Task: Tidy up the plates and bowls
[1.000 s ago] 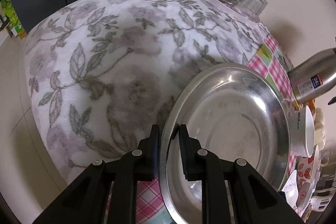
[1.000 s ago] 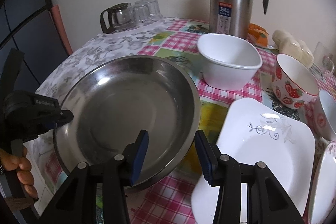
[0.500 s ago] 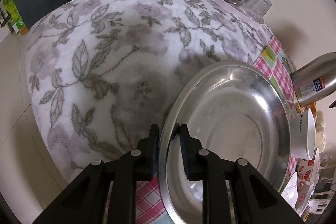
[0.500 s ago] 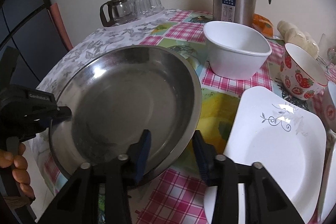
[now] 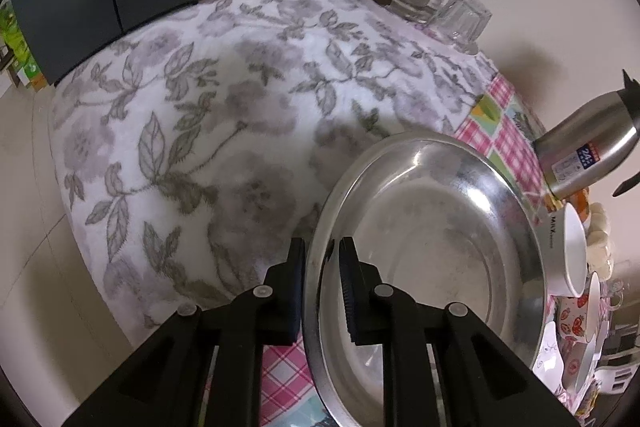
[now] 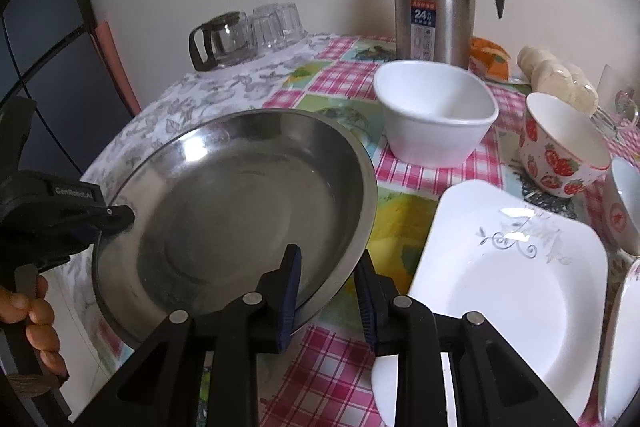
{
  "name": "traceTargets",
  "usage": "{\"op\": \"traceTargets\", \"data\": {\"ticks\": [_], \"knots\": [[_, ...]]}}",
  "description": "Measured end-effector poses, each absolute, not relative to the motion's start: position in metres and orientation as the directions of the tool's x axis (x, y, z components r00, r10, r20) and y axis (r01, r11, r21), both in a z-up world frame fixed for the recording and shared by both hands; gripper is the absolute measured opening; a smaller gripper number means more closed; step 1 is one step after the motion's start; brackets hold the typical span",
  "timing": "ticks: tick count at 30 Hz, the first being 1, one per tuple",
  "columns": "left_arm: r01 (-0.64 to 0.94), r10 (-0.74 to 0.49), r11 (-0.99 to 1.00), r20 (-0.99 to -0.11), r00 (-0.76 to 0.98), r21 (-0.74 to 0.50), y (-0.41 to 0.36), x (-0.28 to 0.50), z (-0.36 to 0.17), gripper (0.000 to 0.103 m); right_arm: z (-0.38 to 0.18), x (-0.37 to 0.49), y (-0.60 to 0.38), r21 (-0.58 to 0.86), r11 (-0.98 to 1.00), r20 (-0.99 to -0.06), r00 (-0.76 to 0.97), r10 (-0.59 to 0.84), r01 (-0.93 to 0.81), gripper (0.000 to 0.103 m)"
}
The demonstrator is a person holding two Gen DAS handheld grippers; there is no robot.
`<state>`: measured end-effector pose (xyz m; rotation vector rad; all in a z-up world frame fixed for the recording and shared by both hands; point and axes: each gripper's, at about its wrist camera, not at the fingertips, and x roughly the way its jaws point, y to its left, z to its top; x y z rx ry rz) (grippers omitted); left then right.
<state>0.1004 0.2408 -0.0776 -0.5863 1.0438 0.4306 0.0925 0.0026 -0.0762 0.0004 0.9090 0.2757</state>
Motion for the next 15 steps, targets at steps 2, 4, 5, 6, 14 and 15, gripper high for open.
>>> {"op": "traceTargets", "data": {"ticks": [2, 4, 5, 6, 14, 15], "knots": [[-0.579, 0.059, 0.776, -0.886, 0.461, -0.249, 0.239, 0.1, -0.07, 0.018, -0.071, 0.091, 0.001, 0.116, 0.966, -0.769, 0.595, 0.236, -0.233, 0.028], [-0.566, 0.061, 0.783, -0.874, 0.483, -0.258, 0.237, 0.097, -0.06, 0.018, -0.064, 0.091, -0.002, 0.121, 0.966, -0.761, 0.604, 0.237, -0.227, 0.028], [-0.557, 0.062, 0.788, -0.867, 0.495, -0.262, 0.235, 0.096, -0.055, 0.018, -0.06, 0.09, -0.003, 0.128, 0.966, -0.756, 0.609, 0.241, -0.224, 0.028], [-0.549, 0.062, 0.793, -0.861, 0.506, -0.265, 0.233, 0.095, -0.049, 0.018, -0.056, 0.089, -0.005, 0.133, 0.966, -0.748, 0.617, 0.245, -0.222, 0.028], [-0.461, 0.07, 0.844, -0.795, 0.602, -0.275, 0.204, 0.09, -0.001, 0.018, -0.017, 0.074, -0.024, 0.125, 0.971, -0.681, 0.694, 0.234, -0.204, 0.028], [-0.449, 0.066, 0.849, -0.788, 0.612, -0.278, 0.2, 0.089, 0.004, 0.018, -0.012, 0.071, -0.03, 0.128, 0.972, -0.673, 0.703, 0.231, -0.197, 0.028]]}}
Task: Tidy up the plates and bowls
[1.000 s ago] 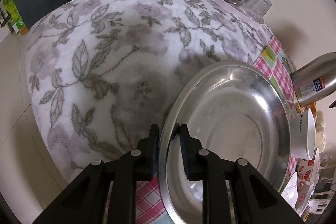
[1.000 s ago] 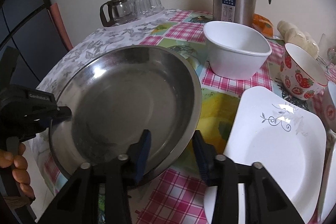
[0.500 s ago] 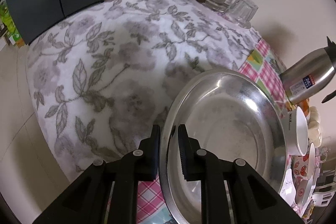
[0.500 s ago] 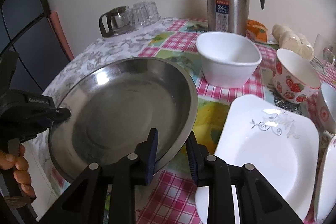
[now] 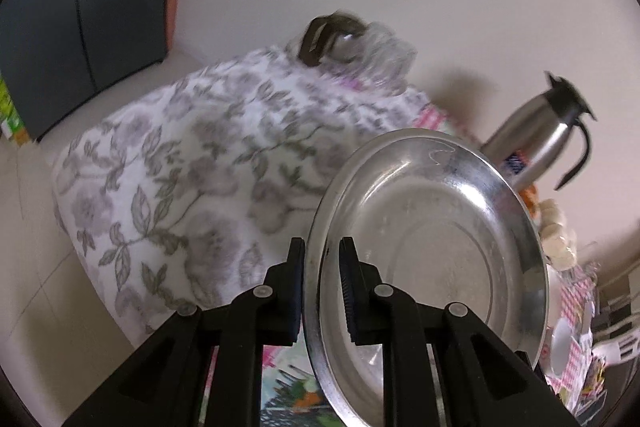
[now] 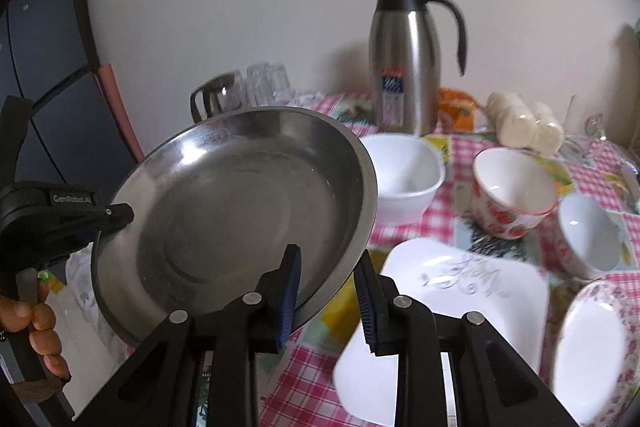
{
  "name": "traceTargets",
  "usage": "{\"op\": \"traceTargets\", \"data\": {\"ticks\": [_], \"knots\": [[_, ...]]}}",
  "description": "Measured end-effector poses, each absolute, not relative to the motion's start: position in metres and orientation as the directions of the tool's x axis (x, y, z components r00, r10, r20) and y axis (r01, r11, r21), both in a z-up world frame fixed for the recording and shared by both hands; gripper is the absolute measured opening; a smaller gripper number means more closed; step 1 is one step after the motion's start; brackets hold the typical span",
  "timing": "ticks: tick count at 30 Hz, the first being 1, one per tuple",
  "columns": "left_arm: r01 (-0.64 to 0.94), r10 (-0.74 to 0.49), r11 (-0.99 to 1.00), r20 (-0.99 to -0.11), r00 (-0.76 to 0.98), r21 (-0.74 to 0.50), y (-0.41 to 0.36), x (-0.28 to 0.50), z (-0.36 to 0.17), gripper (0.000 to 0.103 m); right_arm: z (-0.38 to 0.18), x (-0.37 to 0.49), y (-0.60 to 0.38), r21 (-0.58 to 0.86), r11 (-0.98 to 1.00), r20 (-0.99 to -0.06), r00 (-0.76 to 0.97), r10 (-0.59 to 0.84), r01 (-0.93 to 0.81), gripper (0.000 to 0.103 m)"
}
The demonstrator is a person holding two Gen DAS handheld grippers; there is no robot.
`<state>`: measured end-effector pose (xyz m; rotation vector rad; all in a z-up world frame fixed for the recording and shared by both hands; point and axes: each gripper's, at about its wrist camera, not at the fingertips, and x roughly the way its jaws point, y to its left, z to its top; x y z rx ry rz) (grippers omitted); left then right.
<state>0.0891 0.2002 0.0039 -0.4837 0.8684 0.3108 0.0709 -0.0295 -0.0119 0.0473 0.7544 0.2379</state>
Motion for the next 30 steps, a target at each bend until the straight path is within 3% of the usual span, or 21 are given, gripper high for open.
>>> {"op": "traceTargets", "data": {"ticks": [14, 30], "knots": [[-0.269, -0.02, 0.914, -0.695, 0.719, -0.305, 0.126, 0.075, 0.06, 0.018, 0.046, 0.032, -0.102, 0.165, 0.98, -0.564, 0.804, 0.189, -0.115, 0.029], [-0.1, -0.131, 0.951, -0.671, 0.73, -0.294, 0.037, 0.065, 0.071, 0.018, 0.072, -0.012, -0.189, 0.179, 0.984, -0.522, 0.848, 0.09, 0.006, 0.029]]}}
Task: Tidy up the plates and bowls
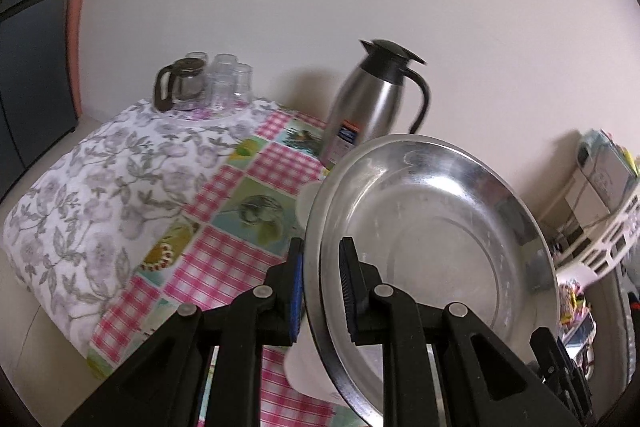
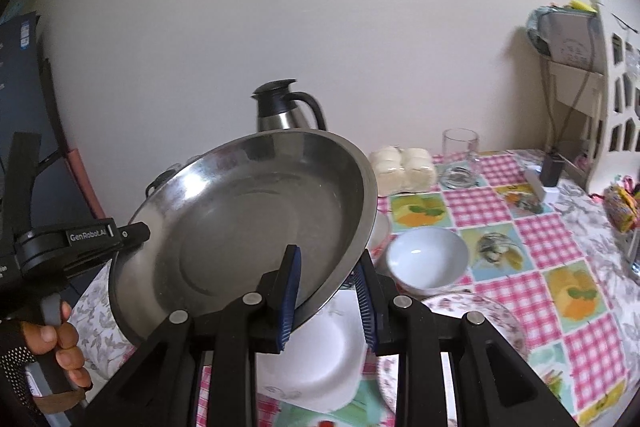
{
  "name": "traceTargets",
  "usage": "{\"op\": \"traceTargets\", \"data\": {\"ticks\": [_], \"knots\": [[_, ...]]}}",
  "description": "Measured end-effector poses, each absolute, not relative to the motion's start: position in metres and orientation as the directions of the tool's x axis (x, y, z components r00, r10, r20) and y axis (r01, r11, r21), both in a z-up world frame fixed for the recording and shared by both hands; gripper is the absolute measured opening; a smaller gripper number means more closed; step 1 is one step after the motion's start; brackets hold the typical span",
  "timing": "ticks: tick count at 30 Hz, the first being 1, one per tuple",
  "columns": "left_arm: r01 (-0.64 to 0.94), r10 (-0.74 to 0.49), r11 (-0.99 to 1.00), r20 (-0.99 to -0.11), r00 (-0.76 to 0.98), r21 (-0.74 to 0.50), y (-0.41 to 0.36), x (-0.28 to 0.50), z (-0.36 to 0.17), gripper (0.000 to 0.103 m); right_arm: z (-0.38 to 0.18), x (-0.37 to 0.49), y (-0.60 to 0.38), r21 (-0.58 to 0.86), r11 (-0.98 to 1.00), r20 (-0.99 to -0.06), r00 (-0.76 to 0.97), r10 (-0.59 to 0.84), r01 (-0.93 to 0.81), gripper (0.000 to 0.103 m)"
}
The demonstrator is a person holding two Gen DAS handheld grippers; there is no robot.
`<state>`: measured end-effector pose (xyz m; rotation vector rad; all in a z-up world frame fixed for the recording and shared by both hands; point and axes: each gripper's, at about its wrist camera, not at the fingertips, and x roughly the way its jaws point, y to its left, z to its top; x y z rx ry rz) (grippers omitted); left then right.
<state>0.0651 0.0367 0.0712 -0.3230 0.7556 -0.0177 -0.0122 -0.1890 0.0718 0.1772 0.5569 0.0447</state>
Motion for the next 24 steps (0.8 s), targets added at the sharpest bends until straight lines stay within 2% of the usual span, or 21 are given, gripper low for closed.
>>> {"op": "traceTargets", "data": {"ticks": [10, 24], "knots": [[-0.024, -0.185, 0.96, -0.699, 0.691, -0.277, -0.002, 0.062, 0.058, 0.018, 0.063, -0.03, -0.226, 0.195, 0.977, -0.55, 0.834, 0.032, 0.091, 0.03], [-0.072, -0.194, 0.958, -0.812, 0.55, -0.277, -0.003, 0.07, -0.001, 0.018, 0.014, -0.019, -0.232, 0.2, 0.965, -0.705, 0.709, 0.02, 0.172, 0.031]]}}
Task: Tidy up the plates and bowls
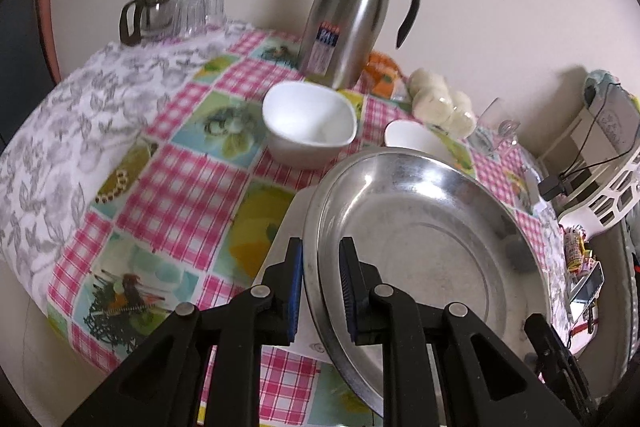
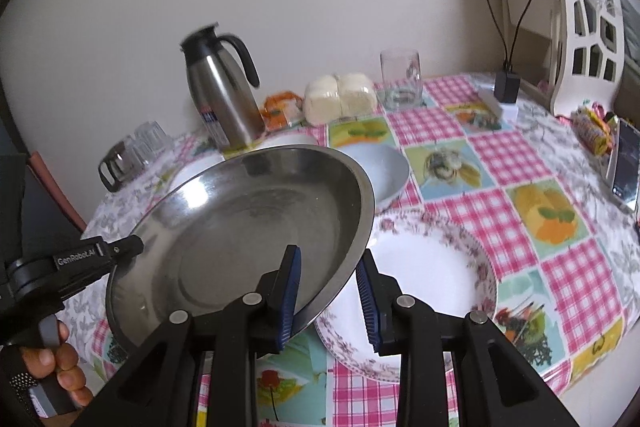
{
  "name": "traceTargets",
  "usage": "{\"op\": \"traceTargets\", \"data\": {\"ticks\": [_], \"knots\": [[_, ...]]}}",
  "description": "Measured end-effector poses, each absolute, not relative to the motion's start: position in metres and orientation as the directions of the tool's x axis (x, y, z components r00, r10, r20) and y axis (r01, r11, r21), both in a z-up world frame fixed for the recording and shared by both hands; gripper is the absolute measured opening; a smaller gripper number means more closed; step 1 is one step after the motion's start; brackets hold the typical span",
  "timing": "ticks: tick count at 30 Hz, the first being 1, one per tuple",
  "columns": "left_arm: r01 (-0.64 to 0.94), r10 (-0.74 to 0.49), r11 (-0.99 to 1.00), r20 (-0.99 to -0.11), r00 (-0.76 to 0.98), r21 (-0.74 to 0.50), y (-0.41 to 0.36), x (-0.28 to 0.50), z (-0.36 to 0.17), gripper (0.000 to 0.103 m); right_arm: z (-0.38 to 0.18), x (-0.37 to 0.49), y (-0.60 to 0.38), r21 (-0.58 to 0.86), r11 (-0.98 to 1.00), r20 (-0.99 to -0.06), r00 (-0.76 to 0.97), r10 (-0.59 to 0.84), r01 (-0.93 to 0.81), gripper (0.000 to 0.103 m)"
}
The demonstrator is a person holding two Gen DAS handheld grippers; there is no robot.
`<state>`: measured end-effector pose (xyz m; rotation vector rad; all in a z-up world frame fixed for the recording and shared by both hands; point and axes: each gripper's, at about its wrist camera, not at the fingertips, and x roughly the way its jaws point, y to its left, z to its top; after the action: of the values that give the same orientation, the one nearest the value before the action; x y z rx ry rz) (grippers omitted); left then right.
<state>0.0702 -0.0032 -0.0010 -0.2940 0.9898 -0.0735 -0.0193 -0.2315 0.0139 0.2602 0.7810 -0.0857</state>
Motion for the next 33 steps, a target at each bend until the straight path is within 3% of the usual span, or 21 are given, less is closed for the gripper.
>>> {"op": "traceTargets", "data": {"ticks": [17, 33], "knots": [[-0.147, -0.163, 0.953, -0.857, 0.489, -0.266, 0.015, 0.083, -0.022, 0.018, -0.021, 0.004, -0.211, 0.16, 0.973, -0.791, 0.611, 0.026, 0.166, 0.031], [-0.261, -0.126, 0.932, -0.901, 0.416, -0.251, 0.036, 0.086, -0.053, 0.025, -0.043, 0.014, -0.181, 0.093, 0.989, -0.848, 0.53, 0.018, 0.114, 0.033]]}}
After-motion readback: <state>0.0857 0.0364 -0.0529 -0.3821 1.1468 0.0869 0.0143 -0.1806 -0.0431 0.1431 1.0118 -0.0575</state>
